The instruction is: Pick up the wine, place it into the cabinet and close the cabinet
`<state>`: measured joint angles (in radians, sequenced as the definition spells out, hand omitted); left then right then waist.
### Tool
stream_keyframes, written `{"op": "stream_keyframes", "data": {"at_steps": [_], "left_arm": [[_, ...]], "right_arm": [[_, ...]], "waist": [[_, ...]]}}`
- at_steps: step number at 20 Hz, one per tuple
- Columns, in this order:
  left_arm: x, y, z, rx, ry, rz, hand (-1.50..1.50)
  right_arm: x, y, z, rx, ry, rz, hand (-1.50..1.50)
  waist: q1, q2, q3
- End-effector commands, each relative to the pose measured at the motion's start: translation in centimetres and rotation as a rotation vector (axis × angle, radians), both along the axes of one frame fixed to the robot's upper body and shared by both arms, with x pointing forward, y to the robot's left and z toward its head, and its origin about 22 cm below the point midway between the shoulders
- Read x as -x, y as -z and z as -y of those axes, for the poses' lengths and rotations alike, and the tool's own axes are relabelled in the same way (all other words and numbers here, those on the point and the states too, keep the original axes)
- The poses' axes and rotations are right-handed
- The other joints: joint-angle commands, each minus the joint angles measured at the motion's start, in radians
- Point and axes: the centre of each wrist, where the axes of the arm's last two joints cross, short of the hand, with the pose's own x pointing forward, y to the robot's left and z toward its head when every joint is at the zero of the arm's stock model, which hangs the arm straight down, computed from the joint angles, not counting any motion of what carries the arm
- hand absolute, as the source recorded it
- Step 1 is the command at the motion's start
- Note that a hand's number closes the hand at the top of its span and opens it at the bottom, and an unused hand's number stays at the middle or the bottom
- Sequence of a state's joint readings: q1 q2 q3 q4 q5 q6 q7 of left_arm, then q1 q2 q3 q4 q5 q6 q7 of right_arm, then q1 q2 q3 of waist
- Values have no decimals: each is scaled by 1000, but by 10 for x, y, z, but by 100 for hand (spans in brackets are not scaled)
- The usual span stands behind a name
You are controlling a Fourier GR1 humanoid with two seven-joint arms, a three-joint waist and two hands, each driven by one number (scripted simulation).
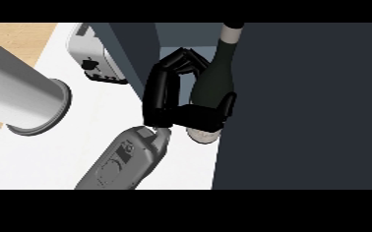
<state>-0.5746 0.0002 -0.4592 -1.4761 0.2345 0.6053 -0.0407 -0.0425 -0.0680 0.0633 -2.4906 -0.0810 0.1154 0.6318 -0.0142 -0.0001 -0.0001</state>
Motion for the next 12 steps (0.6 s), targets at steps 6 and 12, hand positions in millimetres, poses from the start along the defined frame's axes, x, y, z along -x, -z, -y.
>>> {"op": "stream_keyframes", "data": {"at_steps": [6,12], "left_arm": [[4,30,9,57,-35,-23,150],[-13,55,3,-66,-66,-24,150]], "right_arm": [[26,-10,-3,-51,-20,40,-150],[17,-14,6,-15,-26,42,-150]], "waist": [[1,0,0],[5,0,0]]}}
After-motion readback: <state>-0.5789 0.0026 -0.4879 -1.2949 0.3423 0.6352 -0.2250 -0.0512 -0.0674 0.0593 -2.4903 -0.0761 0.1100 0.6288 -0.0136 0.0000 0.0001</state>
